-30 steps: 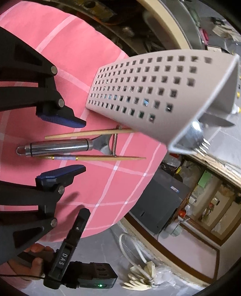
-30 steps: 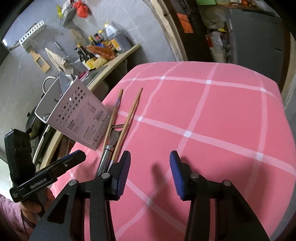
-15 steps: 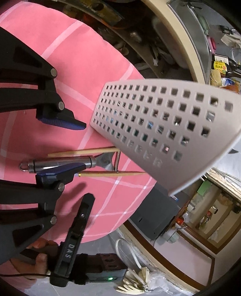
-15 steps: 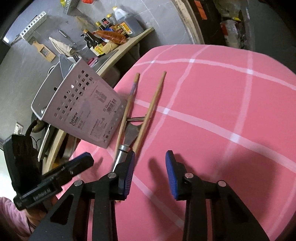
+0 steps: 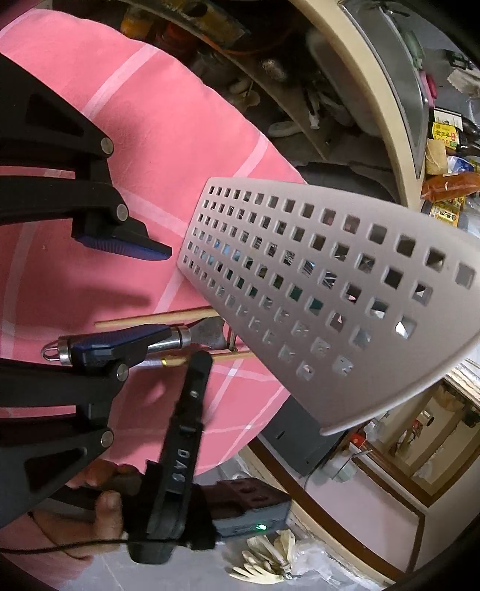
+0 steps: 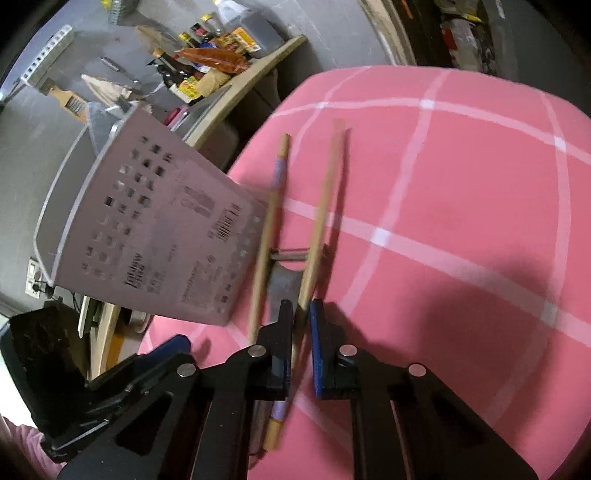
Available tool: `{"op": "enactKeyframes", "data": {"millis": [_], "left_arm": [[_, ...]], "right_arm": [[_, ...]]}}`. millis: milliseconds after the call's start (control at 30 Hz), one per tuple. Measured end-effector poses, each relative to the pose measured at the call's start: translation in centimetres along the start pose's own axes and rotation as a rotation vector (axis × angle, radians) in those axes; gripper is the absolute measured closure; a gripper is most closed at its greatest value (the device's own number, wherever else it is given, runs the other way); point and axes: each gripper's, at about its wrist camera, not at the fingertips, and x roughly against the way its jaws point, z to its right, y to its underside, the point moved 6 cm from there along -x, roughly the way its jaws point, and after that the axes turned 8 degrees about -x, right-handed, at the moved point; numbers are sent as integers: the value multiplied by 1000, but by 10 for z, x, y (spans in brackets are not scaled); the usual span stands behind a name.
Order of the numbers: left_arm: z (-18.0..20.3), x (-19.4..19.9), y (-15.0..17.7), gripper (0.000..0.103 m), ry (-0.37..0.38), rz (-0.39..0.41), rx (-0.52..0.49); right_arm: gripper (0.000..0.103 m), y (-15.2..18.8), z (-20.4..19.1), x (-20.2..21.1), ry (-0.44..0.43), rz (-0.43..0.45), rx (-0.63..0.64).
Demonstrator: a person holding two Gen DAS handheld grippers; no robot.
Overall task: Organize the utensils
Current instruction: 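Lower the right tool onto the wooden chopsticks and close on them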
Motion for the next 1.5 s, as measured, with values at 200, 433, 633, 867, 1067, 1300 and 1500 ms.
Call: {"op": "enactKeyframes", "data": {"millis": [200,433,633,867,1067,1300,1500], "left_arm": [[-7,1,3,69,0,-14,28],[-14,7,2,69,8,-8,44],[-22,12,3,69,6,-8,59],[-28,13,6,69,1,-11,71],[-24,15,8,69,7,-13,58],[-6,10,6,69,33,-18,33],[19,2,8,69,70,-31,-5]], "right_arm": [[96,-11,-21,2,18,-26,52],[96,-18,-27,-13,57,-66,31],[88,-21,-42,-22,155,-90,133],[85,-21,-50,-29,220,-117,212],[95,-26,-57,-25,225,-102,199],[96,-26,-45,10,116,-50,86],[96,-25,-23,57,-12,10,-70]]}}
